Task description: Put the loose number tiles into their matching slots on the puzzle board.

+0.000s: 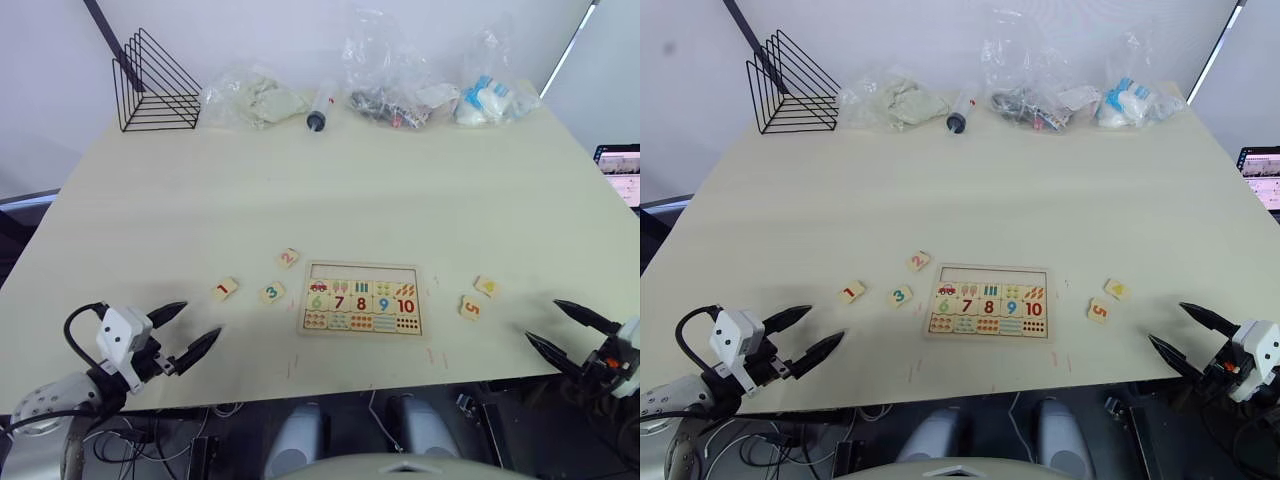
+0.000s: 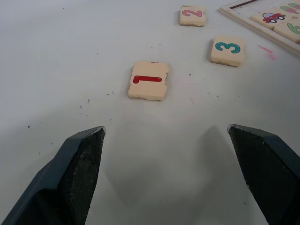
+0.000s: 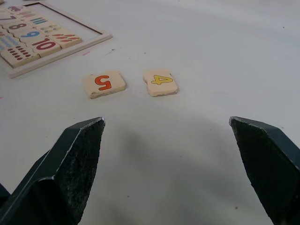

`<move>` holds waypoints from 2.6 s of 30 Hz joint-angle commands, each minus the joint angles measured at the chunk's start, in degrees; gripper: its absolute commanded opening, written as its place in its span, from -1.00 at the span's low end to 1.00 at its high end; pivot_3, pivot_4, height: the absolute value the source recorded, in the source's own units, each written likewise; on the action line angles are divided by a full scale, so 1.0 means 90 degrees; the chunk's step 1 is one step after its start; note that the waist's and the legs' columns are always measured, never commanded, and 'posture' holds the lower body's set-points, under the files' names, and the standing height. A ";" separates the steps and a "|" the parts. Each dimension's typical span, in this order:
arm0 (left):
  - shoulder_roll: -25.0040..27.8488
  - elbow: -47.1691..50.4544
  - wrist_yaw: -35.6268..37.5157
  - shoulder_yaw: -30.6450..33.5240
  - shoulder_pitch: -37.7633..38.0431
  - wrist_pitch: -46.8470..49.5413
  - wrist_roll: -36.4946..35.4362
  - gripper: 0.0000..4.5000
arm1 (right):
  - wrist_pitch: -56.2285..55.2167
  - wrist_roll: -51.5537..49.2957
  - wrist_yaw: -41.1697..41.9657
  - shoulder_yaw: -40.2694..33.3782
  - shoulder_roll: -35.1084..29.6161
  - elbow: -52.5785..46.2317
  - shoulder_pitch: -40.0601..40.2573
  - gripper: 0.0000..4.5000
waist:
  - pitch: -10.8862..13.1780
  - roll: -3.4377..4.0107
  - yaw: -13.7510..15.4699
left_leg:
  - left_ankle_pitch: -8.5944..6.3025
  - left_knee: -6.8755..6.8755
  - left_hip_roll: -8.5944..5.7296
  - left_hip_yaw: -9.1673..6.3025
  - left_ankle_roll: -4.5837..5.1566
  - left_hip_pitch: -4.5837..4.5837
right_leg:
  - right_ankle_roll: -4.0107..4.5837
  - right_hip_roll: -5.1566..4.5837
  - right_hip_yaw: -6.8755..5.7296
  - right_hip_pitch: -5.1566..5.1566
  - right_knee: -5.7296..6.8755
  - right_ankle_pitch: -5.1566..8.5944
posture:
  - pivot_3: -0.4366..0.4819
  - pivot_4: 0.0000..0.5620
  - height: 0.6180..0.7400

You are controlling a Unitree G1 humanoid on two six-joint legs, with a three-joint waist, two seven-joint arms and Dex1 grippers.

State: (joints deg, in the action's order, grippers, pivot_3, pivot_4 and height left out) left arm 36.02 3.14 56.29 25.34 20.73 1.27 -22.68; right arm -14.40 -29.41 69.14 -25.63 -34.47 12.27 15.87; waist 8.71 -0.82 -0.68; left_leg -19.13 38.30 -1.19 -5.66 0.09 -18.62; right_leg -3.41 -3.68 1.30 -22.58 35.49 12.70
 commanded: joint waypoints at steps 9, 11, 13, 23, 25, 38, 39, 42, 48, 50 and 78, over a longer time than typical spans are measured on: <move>0.0304 -0.0252 0.0184 0.0077 -0.0285 -0.0115 -0.0092 0.98 | -0.0235 -0.0350 0.0583 -0.0190 -0.0162 0.0057 -0.0123 1.00 | 0.0000 0.0000 0.0000 | 0.0000 0.0000 -0.0001 0.0002 0.0000 0.0001 | -0.0001 0.0001 -0.0001 0.0000 0.0000 0.0000 | -0.05 -0.47 1.00; 0.0375 -0.0298 0.0218 0.0043 -0.0389 -0.0084 -0.0074 0.98 | -0.0191 -0.0414 0.0709 -0.0168 -0.0193 -0.0012 -0.0113 1.00 | 0.0002 0.0003 0.0001 | 0.0000 0.0000 -0.0001 0.0001 0.0000 0.0001 | 0.0000 0.0001 -0.0003 0.0000 0.0000 0.0000 | -0.05 -0.47 1.00; 0.0463 -0.0367 0.0261 -0.0012 -0.0520 -0.0081 -0.0040 0.98 | -0.0190 -0.0477 0.0783 -0.0134 -0.0174 -0.0090 -0.0093 1.00 | 0.0001 0.0002 0.0000 | 0.0000 0.0000 -0.0001 -0.0001 0.0000 0.0001 | 0.0000 0.0001 -0.0002 0.0000 0.0000 0.0000 | -0.05 -0.47 1.00; 0.0980 -0.0730 0.0473 -0.0434 -0.1322 0.0159 0.0134 0.98 | 0.0146 -0.0846 0.1054 0.0174 -0.0085 -0.1258 0.0160 1.00 | 0.0004 0.0005 -0.0004 | 0.0000 -0.0001 -0.0003 -0.0003 0.0000 0.0001 | -0.0008 0.0000 -0.0001 -0.0001 -0.0001 -0.0005 | -0.05 -0.47 1.00; 0.1079 -0.0849 0.0550 -0.0553 -0.1489 0.0226 0.0190 0.98 | 0.0212 -0.0914 0.1146 0.0196 -0.0139 -0.1356 0.0182 1.00 | 0.0004 0.0005 0.0009 | 0.0000 -0.0001 -0.0006 -0.0008 0.0000 0.0000 | -0.0017 0.0001 -0.0007 -0.0001 -0.0001 -0.0010 | -0.05 -0.47 1.00; 0.1242 -0.1686 0.0904 -0.1161 -0.2304 0.0324 0.0403 0.98 | 0.0281 -0.0950 0.1434 0.0159 -0.0253 -0.1309 -0.0074 1.00 | 0.0006 0.0007 0.0004 | 0.0000 -0.0003 -0.0017 -0.0012 -0.0001 -0.0001 | -0.0027 -0.0001 -0.0009 -0.0002 -0.0007 -0.0017 | -0.05 -0.47 1.00; 0.1238 -0.1701 0.0914 -0.1205 -0.2326 0.0310 0.0416 0.98 | 0.0277 -0.0944 0.1434 0.0154 -0.0241 -0.1303 -0.0094 1.00 | 0.0005 0.0005 0.0004 | 0.0000 -0.0003 -0.0016 -0.0013 -0.0001 -0.0002 | -0.0027 -0.0001 -0.0009 -0.0002 -0.0007 -0.0017 | -0.05 -0.47 1.00; 0.1250 -0.1801 0.0972 -0.1335 -0.2389 0.0205 0.0481 0.98 | 0.0275 -0.0940 0.1450 0.0151 -0.0221 -0.1298 -0.0122 1.00 | 0.0006 0.0010 0.0013 | 0.0000 -0.0004 -0.0013 -0.0017 -0.0001 -0.0002 | -0.0027 -0.0002 -0.0012 -0.0002 -0.0007 -0.0017 | -0.05 -0.47 1.00; 0.1221 -0.2078 0.1006 -0.1409 -0.2557 0.0057 0.0546 0.98 | 0.0240 -0.0951 0.1522 0.0169 -0.0202 -0.1291 -0.0149 1.00 | 0.0007 0.0012 0.0017 | 0.0000 -0.0004 -0.0015 -0.0017 -0.0001 -0.0002 | -0.0027 -0.0006 -0.0011 -0.0001 -0.0007 -0.0017 | -0.05 -0.47 1.00; 0.1217 -0.2162 0.1079 -0.1429 -0.2591 0.0020 0.0542 0.98 | 0.0235 -0.0953 0.1534 0.0173 -0.0195 -0.1296 -0.0153 1.00 | 0.0007 0.0013 0.0012 | 0.0000 -0.0004 -0.0015 -0.0016 -0.0001 -0.0001 | -0.0027 -0.0006 -0.0011 -0.0001 -0.0007 -0.0017 | -0.05 -0.47 1.00; 0.1786 -0.1802 0.2360 -0.1692 -0.3674 0.0260 0.0198 -0.59 | 0.0213 -0.0965 0.1435 0.0210 -0.0047 -0.1453 -0.0179 1.00 | 0.0009 0.0011 0.0017 | 0.0001 -0.0002 -0.0024 -0.0020 -0.0001 -0.0004 | -0.0027 -0.0005 -0.0021 -0.0001 -0.0006 -0.0017 | -0.05 -0.47 1.00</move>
State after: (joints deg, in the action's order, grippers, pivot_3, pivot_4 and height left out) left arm 51.04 -14.13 76.06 10.64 -11.34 3.50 -20.60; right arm -11.70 -37.10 82.09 -23.05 -34.90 0.88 14.30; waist 8.79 -0.72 -0.53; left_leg -19.13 38.29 -1.41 -5.83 0.08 -18.67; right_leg -3.65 -3.72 1.12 -22.59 35.43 12.54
